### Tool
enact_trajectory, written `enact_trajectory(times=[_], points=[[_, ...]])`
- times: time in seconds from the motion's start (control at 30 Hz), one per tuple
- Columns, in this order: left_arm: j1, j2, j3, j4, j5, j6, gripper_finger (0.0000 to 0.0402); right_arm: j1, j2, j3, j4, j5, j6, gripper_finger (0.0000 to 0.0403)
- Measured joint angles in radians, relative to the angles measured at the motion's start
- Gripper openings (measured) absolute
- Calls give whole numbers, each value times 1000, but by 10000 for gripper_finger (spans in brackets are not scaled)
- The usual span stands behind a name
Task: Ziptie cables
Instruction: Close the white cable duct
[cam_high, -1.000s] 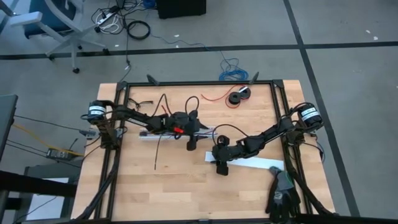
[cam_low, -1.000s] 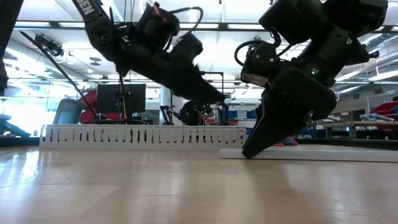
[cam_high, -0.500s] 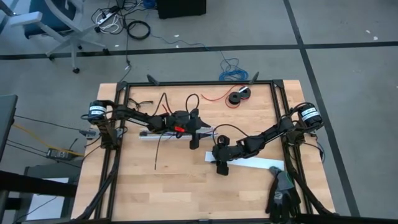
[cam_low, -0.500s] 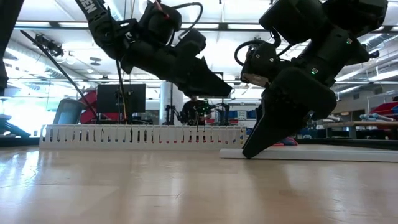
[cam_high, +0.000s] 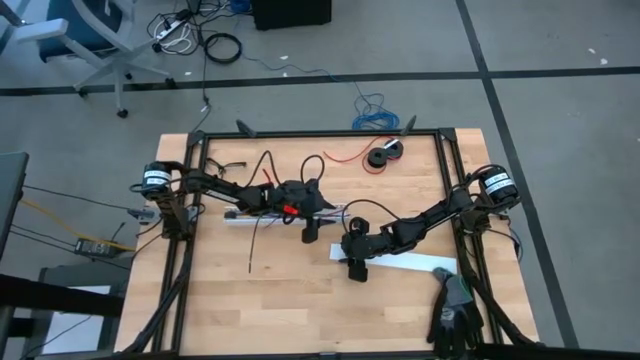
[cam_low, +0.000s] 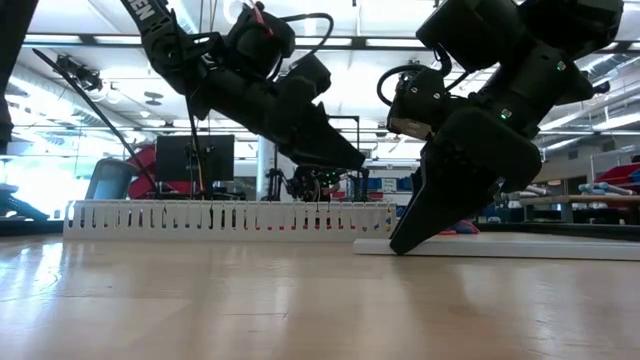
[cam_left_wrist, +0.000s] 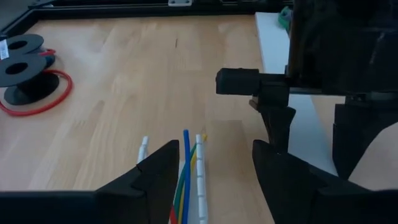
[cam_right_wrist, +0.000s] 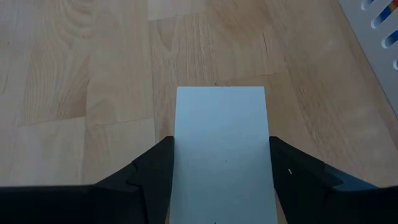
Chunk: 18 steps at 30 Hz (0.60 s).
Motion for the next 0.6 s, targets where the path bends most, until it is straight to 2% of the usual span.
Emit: enact_trajectory(times=[0.1, 0.37, 0.53, 0.6], points=[[0, 0, 0, -2, -1, 0, 234, 0, 0, 0, 0, -1, 1, 226], [-5, 0, 0, 14, -30, -1, 323, 0, 0, 0, 0, -2, 2, 225], [-5, 0, 0, 43, -30, -19, 346, 0, 0, 0, 0, -2, 3, 226], [-5, 0, 0, 43, -35, -75, 347, 0, 0, 0, 0, -2, 3, 226]])
